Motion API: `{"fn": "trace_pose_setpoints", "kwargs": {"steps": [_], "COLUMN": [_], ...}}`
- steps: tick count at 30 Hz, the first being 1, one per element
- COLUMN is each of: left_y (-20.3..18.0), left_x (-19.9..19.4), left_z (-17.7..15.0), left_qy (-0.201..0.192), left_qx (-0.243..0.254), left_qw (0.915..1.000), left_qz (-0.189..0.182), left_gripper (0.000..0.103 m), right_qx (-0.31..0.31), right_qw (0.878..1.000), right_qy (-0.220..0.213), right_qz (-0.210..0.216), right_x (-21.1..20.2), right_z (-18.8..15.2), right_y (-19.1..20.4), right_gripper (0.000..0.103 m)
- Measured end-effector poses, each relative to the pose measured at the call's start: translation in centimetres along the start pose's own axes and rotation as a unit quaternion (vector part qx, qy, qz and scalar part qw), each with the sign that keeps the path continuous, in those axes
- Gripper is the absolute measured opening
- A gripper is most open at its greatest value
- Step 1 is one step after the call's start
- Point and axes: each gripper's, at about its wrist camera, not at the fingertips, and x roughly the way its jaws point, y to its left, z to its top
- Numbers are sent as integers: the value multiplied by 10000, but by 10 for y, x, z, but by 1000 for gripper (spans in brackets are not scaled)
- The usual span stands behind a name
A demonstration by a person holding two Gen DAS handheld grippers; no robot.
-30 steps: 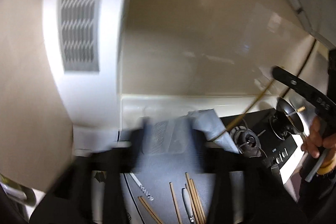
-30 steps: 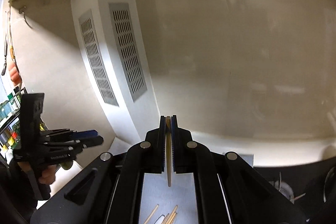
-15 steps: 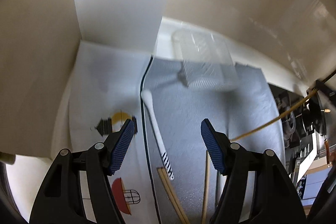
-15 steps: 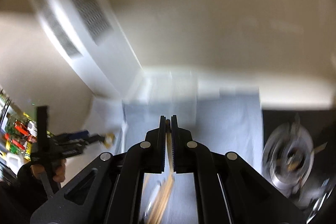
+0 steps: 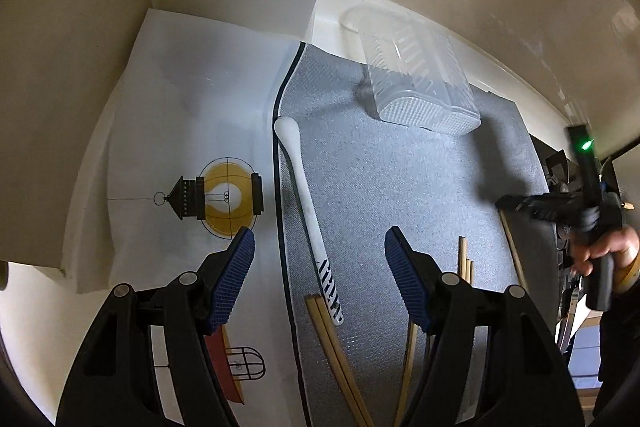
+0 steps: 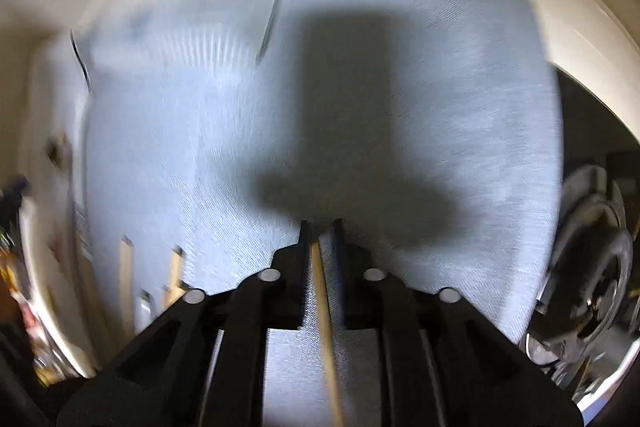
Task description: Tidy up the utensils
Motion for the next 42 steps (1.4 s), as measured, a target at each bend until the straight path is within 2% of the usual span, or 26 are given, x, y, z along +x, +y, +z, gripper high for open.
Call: {"fn": "trace_pose_setpoints", "kwargs": {"steps": [1,2,5,7,9,11,13,16,21,24,28,31,34,37,40,42], "left_y": [0,1,-4,-10,-23,-36,-45,-52,-52,-47,-42,-44,-54,-64,-71,-66], "left_x": [0,0,0,-1,2,11,23,44,82,95,101,89,68,74,87,93], "left_z": [2,5,18,31,48,66,79,97,104,97,90,89,90,97,98,93], "left_qy": [-22,-53,-198,-346,-583,-716,-716,-713,-372,-70,21,-145,-470,-428,-436,-310], "left_qx": [-10,-17,-17,26,151,229,218,105,96,95,17,-43,36,116,257,262], "left_qw": [10000,10000,9998,9993,9981,9972,9972,9971,9970,9969,9966,9977,9977,9973,9943,9948], "left_qz": [-3,-5,-48,-106,-87,-28,-10,241,678,774,829,657,486,588,940,932], "left_gripper": [66,66,66,67,69,69,69,70,67,66,64,64,64,65,63,60], "right_qx": [-35,30,233,583,1144,1399,1357,1024,733,638,446,467,338,193,341,320], "right_qw": [9999,9996,9957,9890,9745,9641,9603,9631,9726,9788,9759,9762,9769,9760,9768,9752], "right_qy": [-80,-228,-790,-1126,-1565,-1869,-2102,-2281,-2154,-1919,-2117,-2073,-2054,-2131,-2035,-2103], "right_qz": [67,169,412,766,1131,1263,1231,994,470,312,278,437,479,405,576,614], "right_x": [-2,-9,-33,-46,-58,-63,-66,-68,-49,-33,-30,-28,-26,-22,-19,-18], "right_z": [1,3,18,37,64,85,108,135,159,147,106,73,53,47,45,41], "right_y": [3,6,5,-4,-18,-23,-15,1,13,17,26,27,33,36,26,24], "right_gripper": [51,71,71,71,71,67,67,67,67,66,66,65,65,67,66,66]}}
